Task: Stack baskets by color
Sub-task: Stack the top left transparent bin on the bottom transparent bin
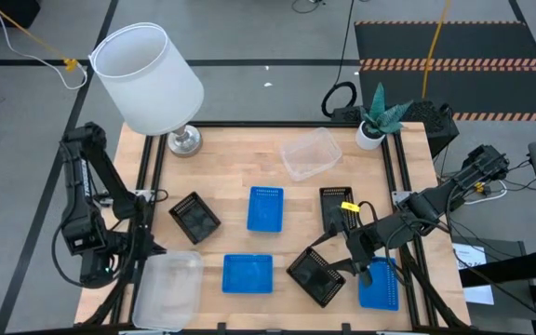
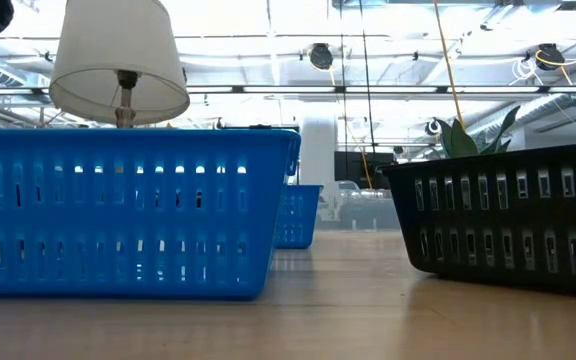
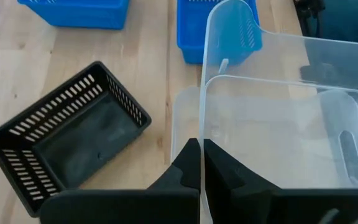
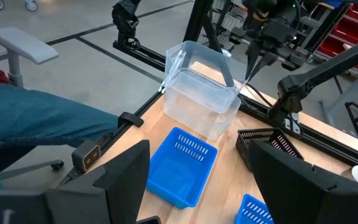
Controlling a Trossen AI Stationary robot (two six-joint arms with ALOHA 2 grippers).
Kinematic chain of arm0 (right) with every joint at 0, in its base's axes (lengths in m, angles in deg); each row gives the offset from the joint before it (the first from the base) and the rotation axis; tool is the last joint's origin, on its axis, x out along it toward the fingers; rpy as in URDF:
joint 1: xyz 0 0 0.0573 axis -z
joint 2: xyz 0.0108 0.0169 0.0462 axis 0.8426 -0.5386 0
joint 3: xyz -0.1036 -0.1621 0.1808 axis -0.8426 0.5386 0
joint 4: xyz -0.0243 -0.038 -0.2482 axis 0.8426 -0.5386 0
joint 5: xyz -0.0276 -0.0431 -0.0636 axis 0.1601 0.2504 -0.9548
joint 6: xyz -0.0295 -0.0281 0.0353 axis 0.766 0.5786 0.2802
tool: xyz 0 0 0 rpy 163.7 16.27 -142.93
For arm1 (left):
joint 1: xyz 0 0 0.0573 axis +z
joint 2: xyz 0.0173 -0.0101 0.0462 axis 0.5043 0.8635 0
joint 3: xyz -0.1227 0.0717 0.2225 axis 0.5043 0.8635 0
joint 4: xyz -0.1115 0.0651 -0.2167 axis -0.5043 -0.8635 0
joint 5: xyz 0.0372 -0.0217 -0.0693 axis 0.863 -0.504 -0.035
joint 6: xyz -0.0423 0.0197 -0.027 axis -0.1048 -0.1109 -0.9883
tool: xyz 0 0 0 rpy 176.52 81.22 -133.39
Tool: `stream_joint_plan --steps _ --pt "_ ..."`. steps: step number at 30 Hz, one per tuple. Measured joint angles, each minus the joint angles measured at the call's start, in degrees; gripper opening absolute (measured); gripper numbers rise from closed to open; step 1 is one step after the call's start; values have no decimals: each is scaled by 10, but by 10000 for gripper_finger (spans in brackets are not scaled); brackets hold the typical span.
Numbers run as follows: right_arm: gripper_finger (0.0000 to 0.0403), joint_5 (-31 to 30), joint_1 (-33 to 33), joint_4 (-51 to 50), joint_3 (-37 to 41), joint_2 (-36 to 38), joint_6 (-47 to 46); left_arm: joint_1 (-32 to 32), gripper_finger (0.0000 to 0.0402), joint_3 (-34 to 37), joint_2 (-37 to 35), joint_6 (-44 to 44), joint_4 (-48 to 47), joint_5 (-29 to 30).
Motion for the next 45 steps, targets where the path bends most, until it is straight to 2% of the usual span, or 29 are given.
stream_joint_plan --steps 8,23,31,45 --pt "265 0 0 0 0 0 1 -5 1 26 0 -5 17 0" --pt "265 0 0 0 0 0 3 -3 1 27 -48 1 -13 15" --pt "265 0 0 0 0 0 3 7 1 30 -51 11 -11 19" --pt "265 0 0 0 0 0 3 7 1 82 -51 -12 31 -1"
